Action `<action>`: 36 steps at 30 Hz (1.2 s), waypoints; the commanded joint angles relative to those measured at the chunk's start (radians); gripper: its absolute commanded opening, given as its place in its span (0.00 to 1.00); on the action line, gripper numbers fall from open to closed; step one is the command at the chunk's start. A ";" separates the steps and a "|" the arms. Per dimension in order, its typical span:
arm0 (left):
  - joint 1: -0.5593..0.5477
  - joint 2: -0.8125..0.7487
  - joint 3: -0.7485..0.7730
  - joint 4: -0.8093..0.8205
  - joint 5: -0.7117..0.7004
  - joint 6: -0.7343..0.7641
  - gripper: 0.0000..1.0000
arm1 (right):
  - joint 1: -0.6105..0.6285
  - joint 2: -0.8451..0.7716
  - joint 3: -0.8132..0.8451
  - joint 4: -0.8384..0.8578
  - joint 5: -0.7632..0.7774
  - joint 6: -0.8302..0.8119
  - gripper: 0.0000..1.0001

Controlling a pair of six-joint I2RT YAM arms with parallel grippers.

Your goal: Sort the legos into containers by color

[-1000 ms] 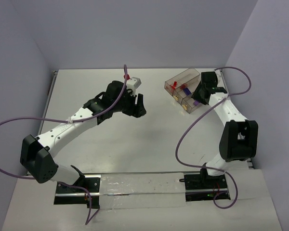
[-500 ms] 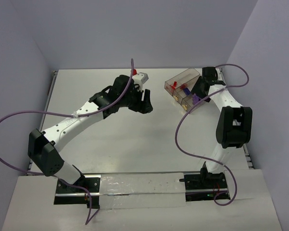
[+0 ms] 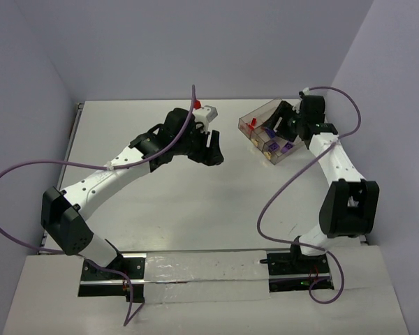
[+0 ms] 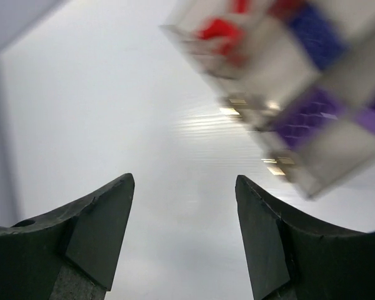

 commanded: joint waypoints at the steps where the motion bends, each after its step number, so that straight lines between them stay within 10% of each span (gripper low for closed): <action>1: -0.005 -0.015 0.013 0.053 0.051 0.054 0.00 | 0.027 -0.061 0.031 0.115 -0.442 0.119 0.74; 13: -0.005 -0.021 -0.004 0.055 0.074 0.119 0.00 | 0.283 0.012 0.160 -0.033 -0.675 0.127 0.80; 36: -0.005 -0.070 -0.033 0.045 -0.037 0.167 0.00 | 0.361 0.072 0.024 -0.073 -0.732 0.060 0.73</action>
